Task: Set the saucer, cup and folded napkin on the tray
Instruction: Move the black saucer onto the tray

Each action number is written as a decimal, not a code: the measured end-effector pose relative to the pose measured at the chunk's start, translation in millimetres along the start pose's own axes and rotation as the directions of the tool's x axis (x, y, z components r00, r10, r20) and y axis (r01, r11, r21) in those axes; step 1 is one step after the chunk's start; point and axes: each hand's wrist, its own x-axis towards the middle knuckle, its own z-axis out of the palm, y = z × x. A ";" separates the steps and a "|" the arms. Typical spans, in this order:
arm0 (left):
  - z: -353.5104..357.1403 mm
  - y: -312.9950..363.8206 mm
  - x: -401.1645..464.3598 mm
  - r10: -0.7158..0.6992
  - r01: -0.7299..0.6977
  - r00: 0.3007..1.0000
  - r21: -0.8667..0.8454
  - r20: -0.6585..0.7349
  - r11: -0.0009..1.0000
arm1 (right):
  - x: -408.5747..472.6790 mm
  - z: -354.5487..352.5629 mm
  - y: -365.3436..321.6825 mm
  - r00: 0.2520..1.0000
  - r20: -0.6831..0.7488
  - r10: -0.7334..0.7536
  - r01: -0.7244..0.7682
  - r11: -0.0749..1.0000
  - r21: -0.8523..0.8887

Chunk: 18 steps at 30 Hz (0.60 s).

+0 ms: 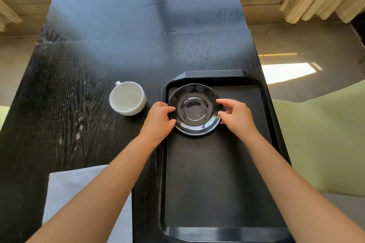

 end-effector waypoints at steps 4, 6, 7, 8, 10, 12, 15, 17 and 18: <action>0.8 -0.8 -0.8 0.002 -0.002 1.000 0.000 -0.015 1.000 | -1.5 0.3 1.4 1.000 0.002 -0.006 0.006 1.000 0.002; -0.2 -0.6 -1.2 0.003 -0.003 1.000 -0.011 -0.012 1.000 | -2.5 -0.5 1.8 1.000 0.013 -0.018 0.018 1.000 -0.004; -0.9 -0.4 -1.4 0.003 -0.003 1.000 -0.019 -0.011 1.000 | -2.5 -1.0 1.4 0.999 0.024 -0.023 0.023 1.000 -0.013; -1.9 0.4 -1.9 0.000 -0.001 1.000 -0.027 -0.009 1.000 | -2.4 -1.5 0.5 0.999 0.038 -0.027 0.029 0.999 -0.035; -5.3 3.7 -4.5 -0.019 0.020 1.000 -0.044 0.013 0.999 | -2.3 -2.2 -1.8 0.998 0.051 -0.049 0.054 0.994 -0.100; -10.1 7.7 -10.2 -0.051 0.056 0.997 -0.082 0.056 0.995 | -1.7 -2.8 -4.7 0.997 0.021 -0.077 0.080 0.985 -0.152; -18.4 6.6 -29.8 -0.053 0.054 0.999 -0.164 0.012 0.985 | -3.4 -0.1 -14.2 0.987 -0.048 -0.151 0.133 0.956 -0.260; -26.1 -2.2 -47.8 -0.015 -0.013 0.987 -0.174 -0.160 0.985 | -6.8 8.4 -28.8 0.970 -0.054 -0.238 0.211 0.927 -0.309; -31.6 -9.5 -55.0 0.018 -0.054 0.965 -0.129 -0.263 0.990 | -8.3 15.7 -38.5 0.951 -0.037 -0.308 0.281 0.904 -0.323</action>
